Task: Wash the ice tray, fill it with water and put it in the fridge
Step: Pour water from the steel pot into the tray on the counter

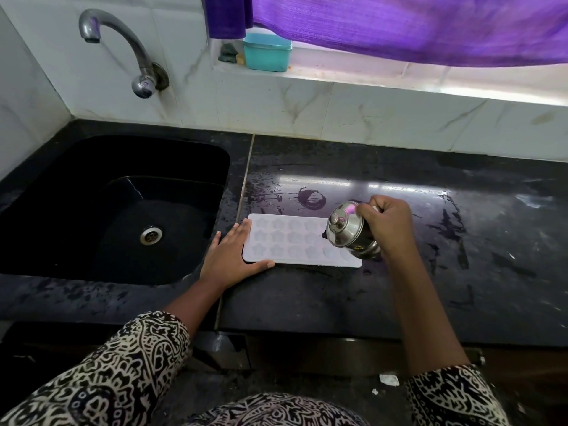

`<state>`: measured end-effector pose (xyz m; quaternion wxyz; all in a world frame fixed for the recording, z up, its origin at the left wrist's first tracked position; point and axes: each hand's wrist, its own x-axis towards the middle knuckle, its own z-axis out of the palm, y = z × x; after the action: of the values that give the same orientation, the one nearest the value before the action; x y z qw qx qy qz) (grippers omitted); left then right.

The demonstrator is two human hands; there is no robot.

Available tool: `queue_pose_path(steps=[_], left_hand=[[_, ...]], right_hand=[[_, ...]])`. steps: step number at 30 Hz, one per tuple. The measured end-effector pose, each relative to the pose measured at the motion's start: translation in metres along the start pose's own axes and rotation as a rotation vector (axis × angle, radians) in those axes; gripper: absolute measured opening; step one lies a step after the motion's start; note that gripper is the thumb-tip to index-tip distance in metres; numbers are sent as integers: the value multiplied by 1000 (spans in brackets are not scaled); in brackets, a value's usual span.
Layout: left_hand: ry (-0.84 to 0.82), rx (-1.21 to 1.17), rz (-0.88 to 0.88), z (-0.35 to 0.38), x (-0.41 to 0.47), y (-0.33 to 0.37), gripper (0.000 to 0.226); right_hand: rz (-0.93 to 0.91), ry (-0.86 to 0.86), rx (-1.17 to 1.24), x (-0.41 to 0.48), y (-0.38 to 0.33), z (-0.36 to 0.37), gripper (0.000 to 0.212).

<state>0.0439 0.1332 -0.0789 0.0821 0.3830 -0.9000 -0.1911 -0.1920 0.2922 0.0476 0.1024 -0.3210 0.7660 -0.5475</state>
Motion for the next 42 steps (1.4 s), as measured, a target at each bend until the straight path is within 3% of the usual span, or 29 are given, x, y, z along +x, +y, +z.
queue_pose_path(steps=[28, 38, 42], left_hand=[[10, -9, 3, 2, 1, -1, 123], [5, -13, 1, -1, 0, 1, 123], [6, -11, 0, -1, -1, 2, 123]], right_hand=[[4, 14, 73, 3, -1, -7, 42], [192, 87, 318, 3, 8, -14, 36], [184, 100, 296, 2, 12, -19, 36]])
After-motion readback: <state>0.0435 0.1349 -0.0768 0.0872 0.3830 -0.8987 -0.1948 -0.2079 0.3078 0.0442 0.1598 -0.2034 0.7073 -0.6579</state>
